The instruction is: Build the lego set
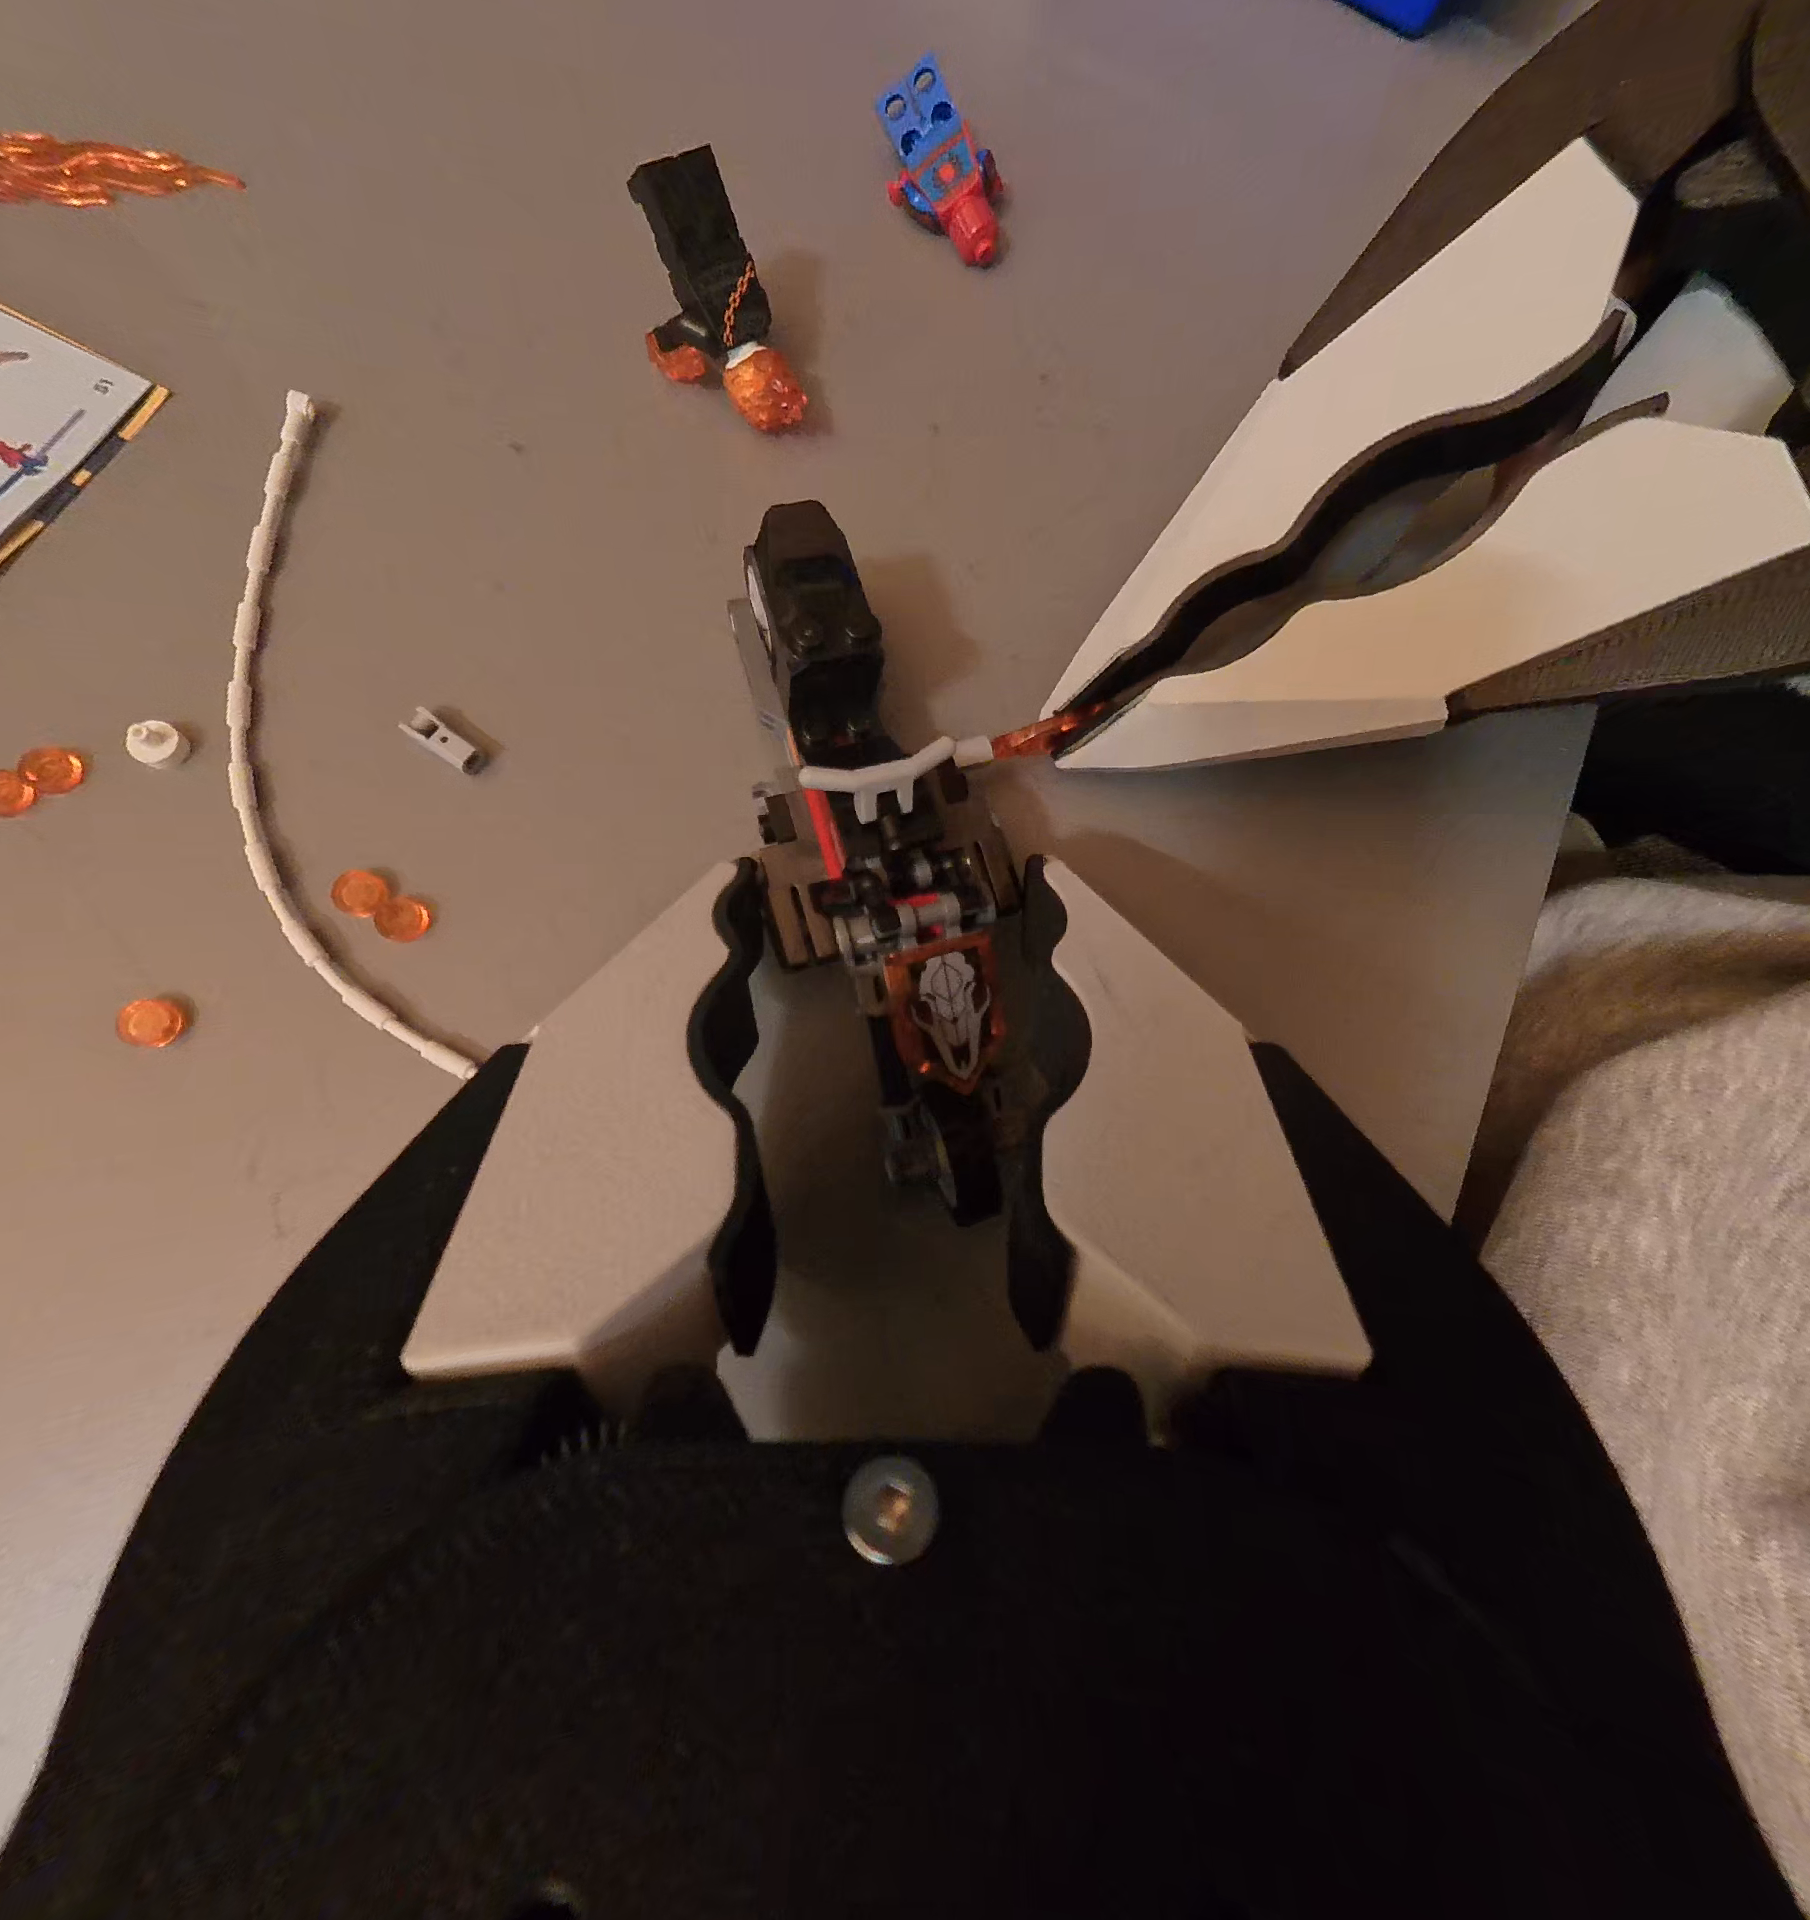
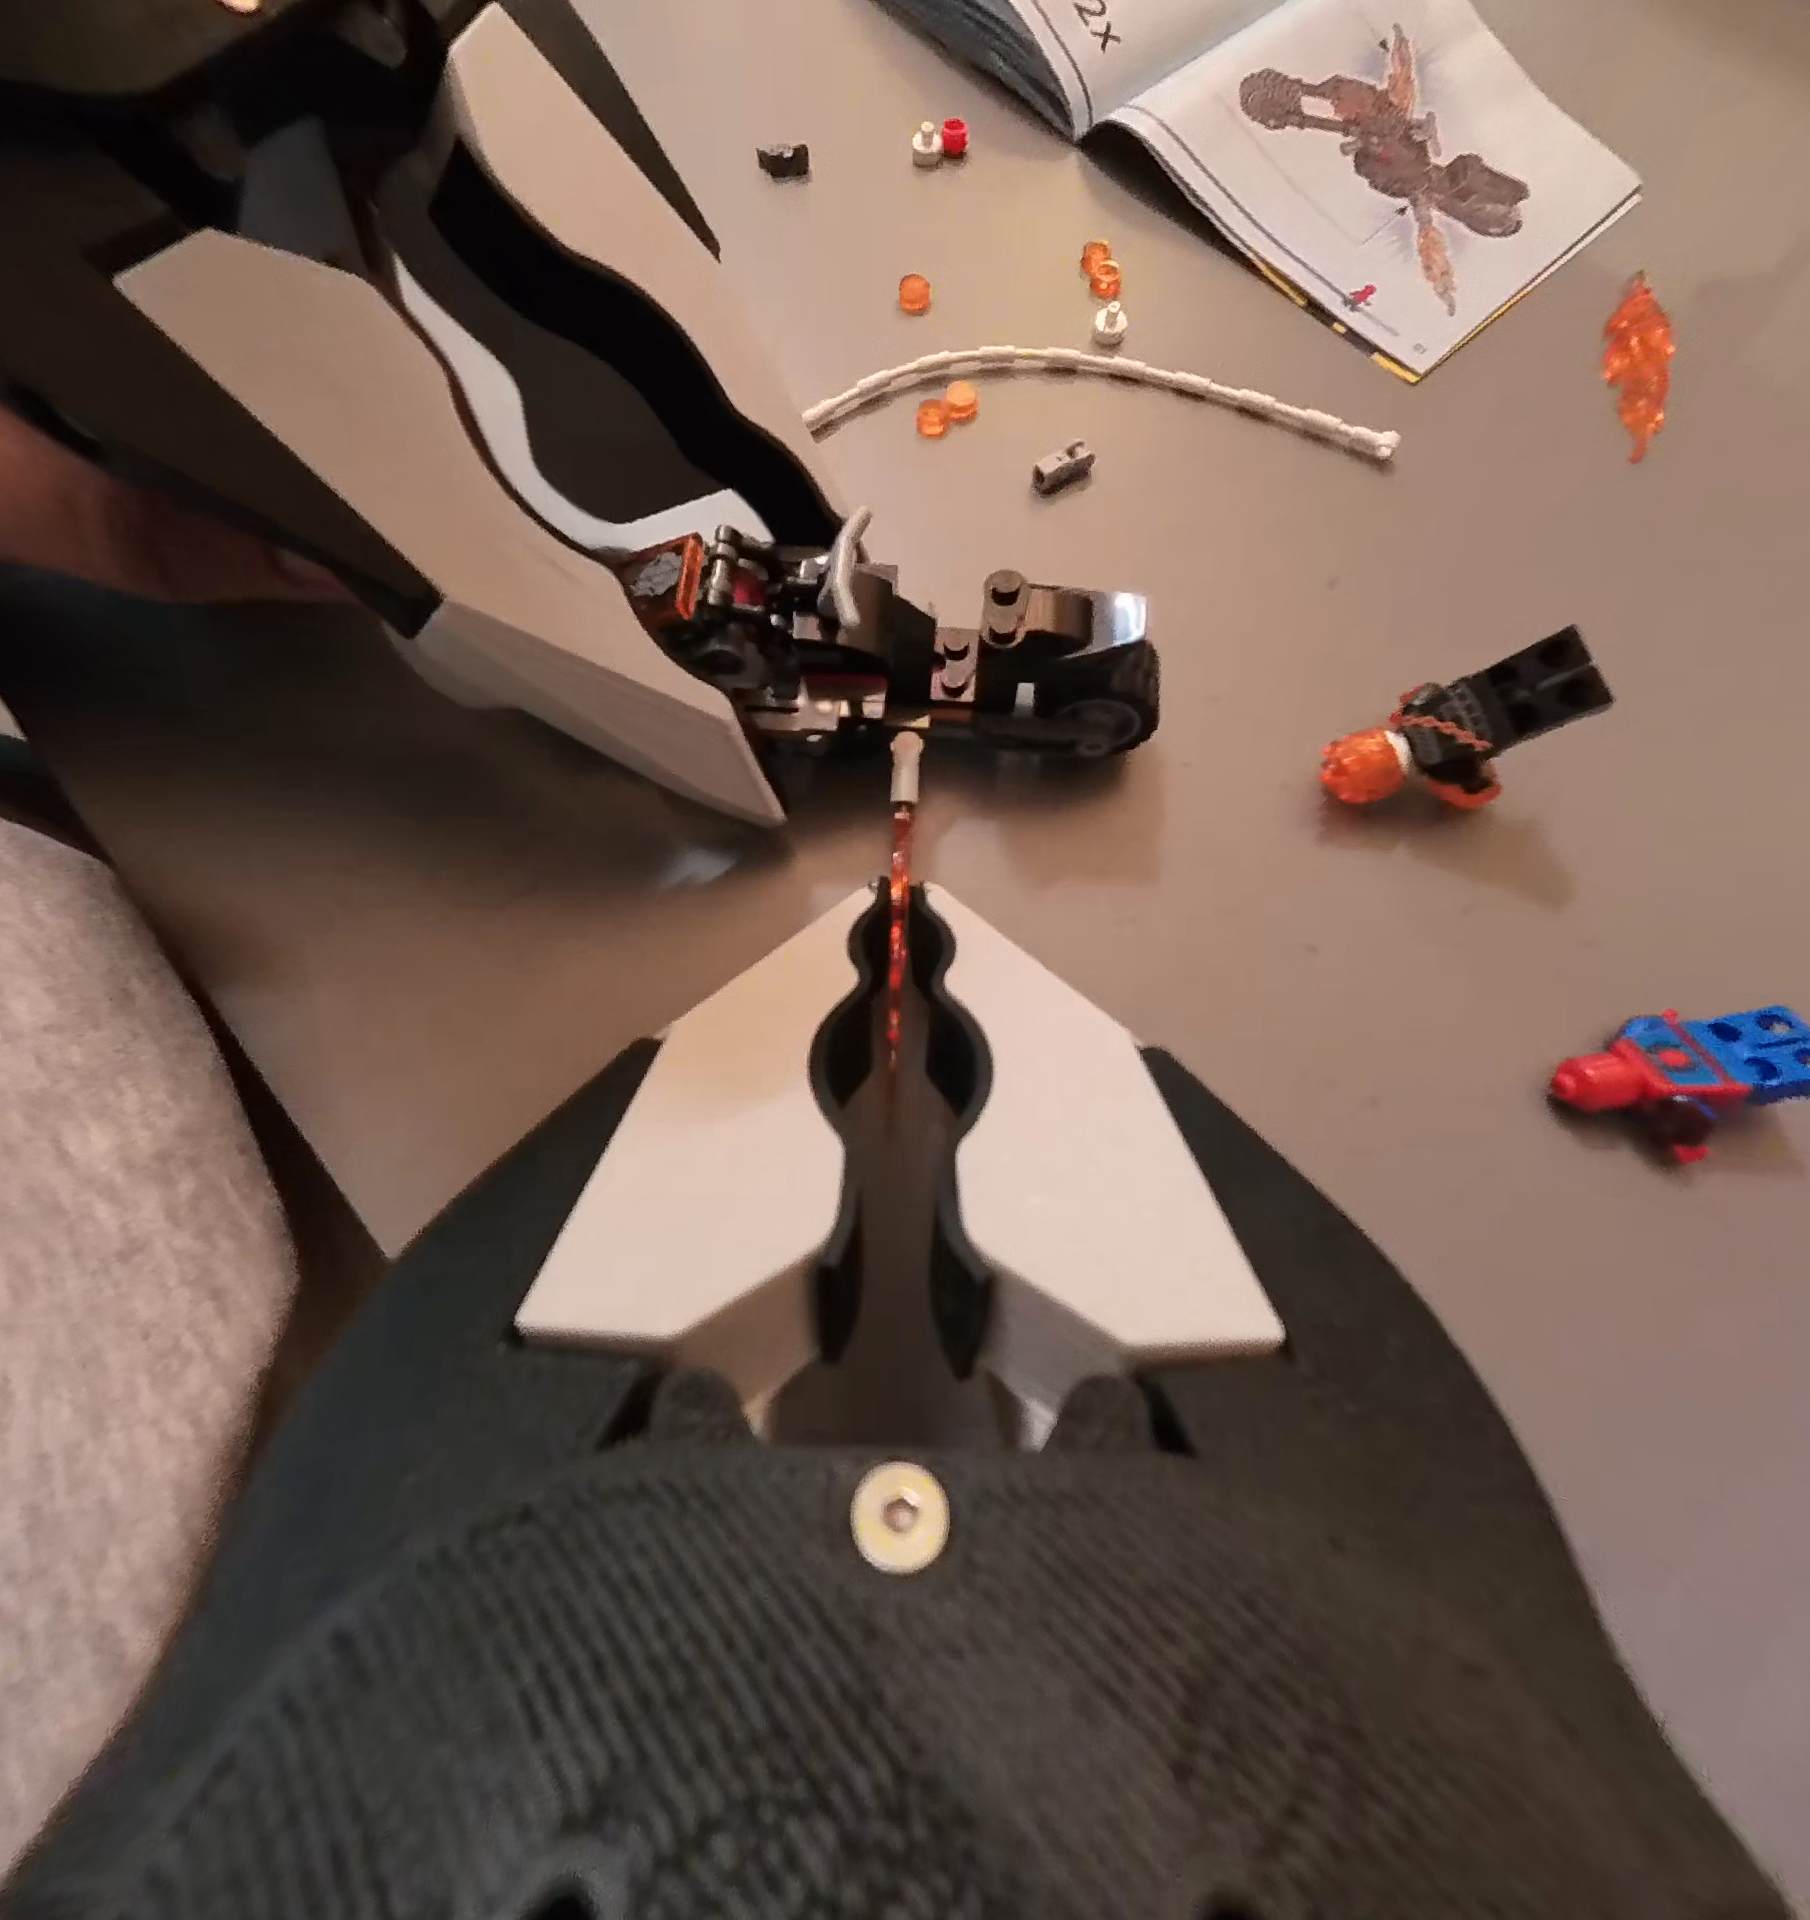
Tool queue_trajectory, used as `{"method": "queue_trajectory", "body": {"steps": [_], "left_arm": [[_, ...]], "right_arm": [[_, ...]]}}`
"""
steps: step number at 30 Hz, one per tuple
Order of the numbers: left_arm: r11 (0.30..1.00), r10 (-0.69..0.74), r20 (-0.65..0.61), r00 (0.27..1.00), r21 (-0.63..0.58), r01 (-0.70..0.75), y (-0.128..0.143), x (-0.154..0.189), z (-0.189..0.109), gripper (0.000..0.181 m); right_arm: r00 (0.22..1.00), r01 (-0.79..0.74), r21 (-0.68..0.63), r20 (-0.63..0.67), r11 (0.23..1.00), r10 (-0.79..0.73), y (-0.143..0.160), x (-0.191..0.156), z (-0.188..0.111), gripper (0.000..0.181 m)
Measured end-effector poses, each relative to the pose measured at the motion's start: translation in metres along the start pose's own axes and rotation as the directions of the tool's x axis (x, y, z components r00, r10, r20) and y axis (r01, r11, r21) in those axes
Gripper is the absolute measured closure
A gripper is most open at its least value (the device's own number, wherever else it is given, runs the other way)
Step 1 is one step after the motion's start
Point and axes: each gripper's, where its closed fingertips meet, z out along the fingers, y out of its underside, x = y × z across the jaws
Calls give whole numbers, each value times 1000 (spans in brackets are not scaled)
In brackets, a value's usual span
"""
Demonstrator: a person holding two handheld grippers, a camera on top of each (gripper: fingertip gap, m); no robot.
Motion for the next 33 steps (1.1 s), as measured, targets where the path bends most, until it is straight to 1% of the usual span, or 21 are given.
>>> {"method": "queue_trajectory", "body": {"steps": [6, 16, 18, 19, 20, 25, 29, 33], "left_arm": [[1000, 2, 0, 1000, 1, -2, 0, 0, 0, 130], [1000, 5, -4, 1000, -2, -5, 0, 0, 0, 129], [1000, 4, -7, 1000, -4, -4, 0, 0, 0, 129], [1000, 5, -7, 1000, -5, -5, 0, 0, 0, 129], [1000, 5, -6, 1000, -7, -5, 1, 0, -1, 129], [1000, 1, -2, 1000, -10, -1, 1, -2, -2, 126], [1000, -4, 1, 1000, -15, 4, 2, -3, -3, 121], [1000, -15, -2, 1000, 4, 15, -1, -4, -8, 120]], "right_arm": [[997, -67, -1, 47, 998, 67, 0, 0, 0, 180], [996, -69, 3, 54, 998, 69, -1, 0, 0, 180], [996, -59, 29, 65, 998, 58, -4, -1, -3, 159], [996, -53, 45, 70, 998, 50, -7, -1, -5, 152], [997, -48, 63, 70, 997, 43, -9, 1, -8, 149], [998, -57, 145, 18, 988, 55, -18, 25, -24, 143], [996, -91, 166, 1, 982, 92, -16, 39, -31, 141], [993, -117, 170, 4, 979, 118, -15, 45, -34, 140]]}}
